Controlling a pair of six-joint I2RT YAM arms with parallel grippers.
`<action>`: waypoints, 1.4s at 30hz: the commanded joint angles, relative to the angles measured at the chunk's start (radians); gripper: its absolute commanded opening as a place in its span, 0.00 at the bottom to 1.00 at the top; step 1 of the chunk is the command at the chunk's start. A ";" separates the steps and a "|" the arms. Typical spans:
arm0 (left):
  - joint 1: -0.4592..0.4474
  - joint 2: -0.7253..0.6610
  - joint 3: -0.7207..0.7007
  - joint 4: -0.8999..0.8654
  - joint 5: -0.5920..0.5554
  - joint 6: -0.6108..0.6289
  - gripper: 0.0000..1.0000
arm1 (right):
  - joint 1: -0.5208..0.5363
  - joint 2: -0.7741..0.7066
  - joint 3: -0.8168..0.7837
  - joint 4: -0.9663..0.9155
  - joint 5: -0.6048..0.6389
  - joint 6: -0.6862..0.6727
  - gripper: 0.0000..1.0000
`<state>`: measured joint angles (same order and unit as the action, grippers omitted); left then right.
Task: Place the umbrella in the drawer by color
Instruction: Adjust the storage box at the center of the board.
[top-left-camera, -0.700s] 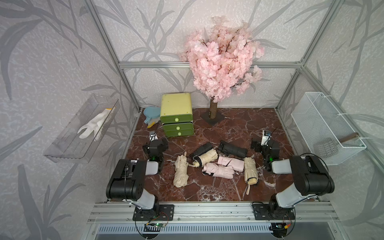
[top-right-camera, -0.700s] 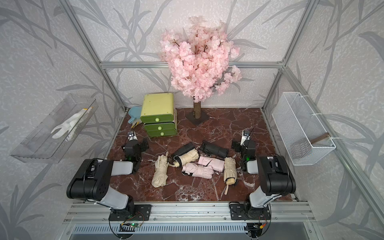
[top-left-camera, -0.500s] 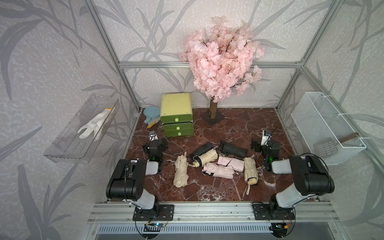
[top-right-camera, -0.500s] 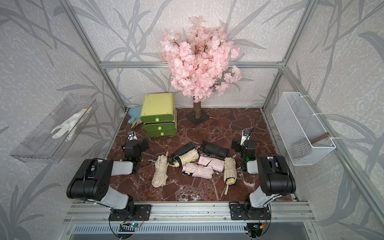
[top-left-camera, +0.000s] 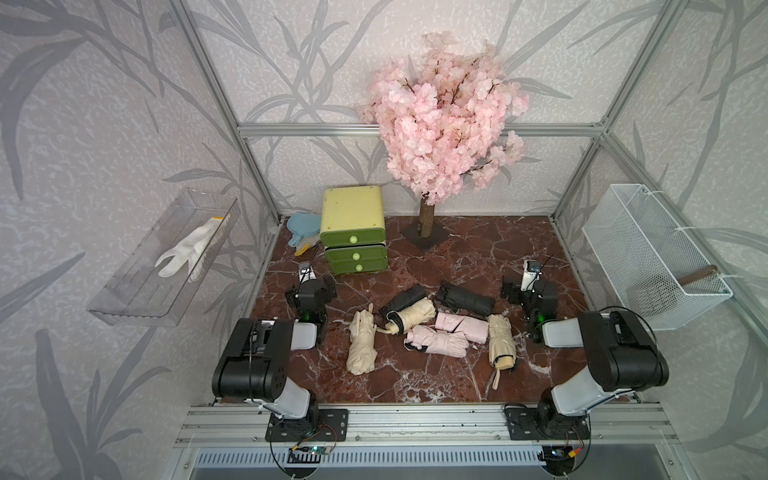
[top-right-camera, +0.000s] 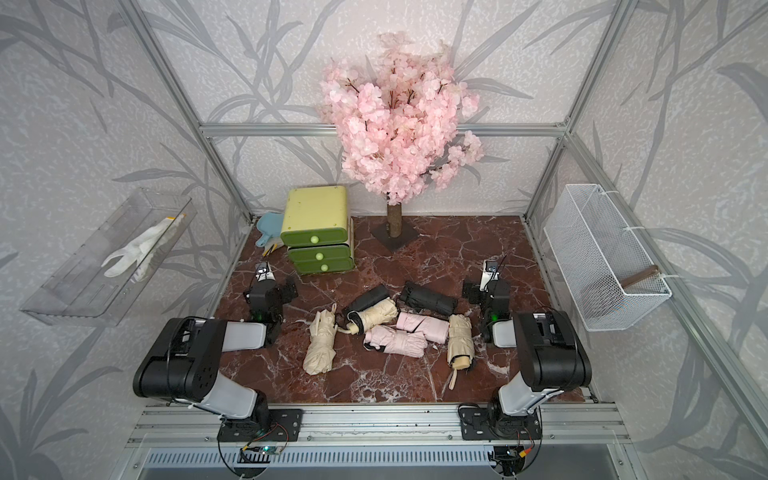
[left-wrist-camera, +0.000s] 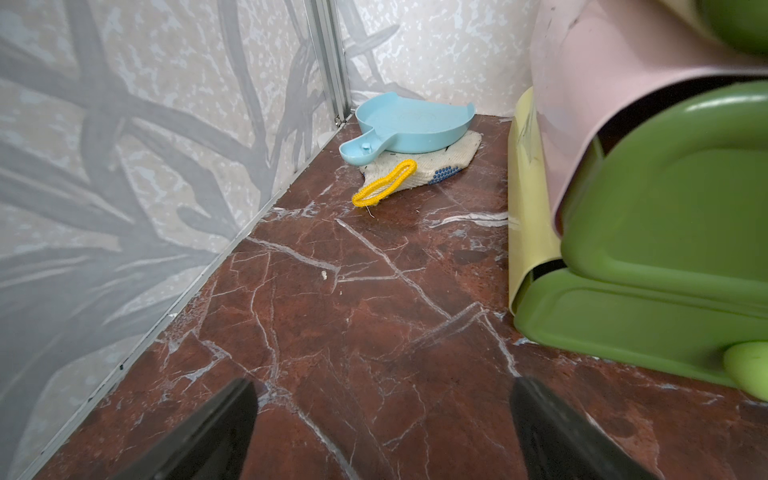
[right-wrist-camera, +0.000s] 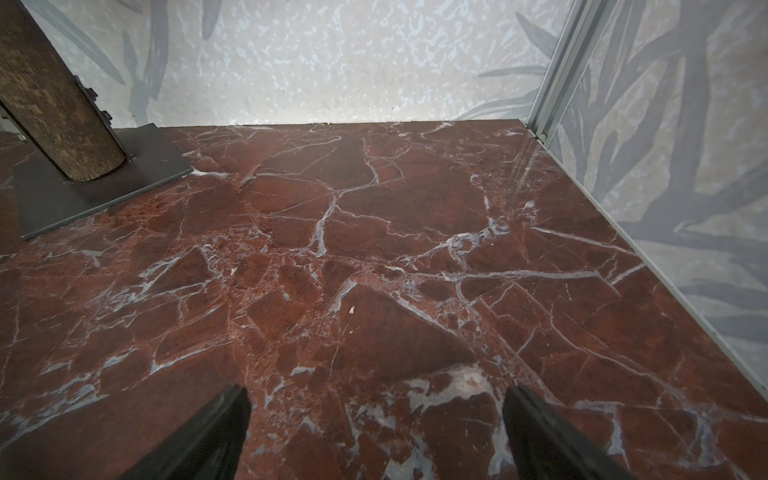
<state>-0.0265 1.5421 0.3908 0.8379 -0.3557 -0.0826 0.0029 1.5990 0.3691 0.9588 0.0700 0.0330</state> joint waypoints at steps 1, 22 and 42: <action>0.004 -0.017 0.008 -0.002 0.006 -0.006 1.00 | 0.005 -0.016 0.004 0.006 0.007 -0.004 0.99; -0.019 -0.317 0.176 -0.644 -0.174 -0.215 1.00 | 0.059 -0.219 0.068 -0.271 0.265 0.016 0.99; -0.012 -0.533 0.352 -0.858 0.087 -0.594 1.00 | 0.305 -0.413 0.389 -0.855 0.009 0.187 0.99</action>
<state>-0.0441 0.9825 0.7044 -0.0040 -0.3435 -0.6254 0.2573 1.1591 0.7094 0.1688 0.1429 0.2008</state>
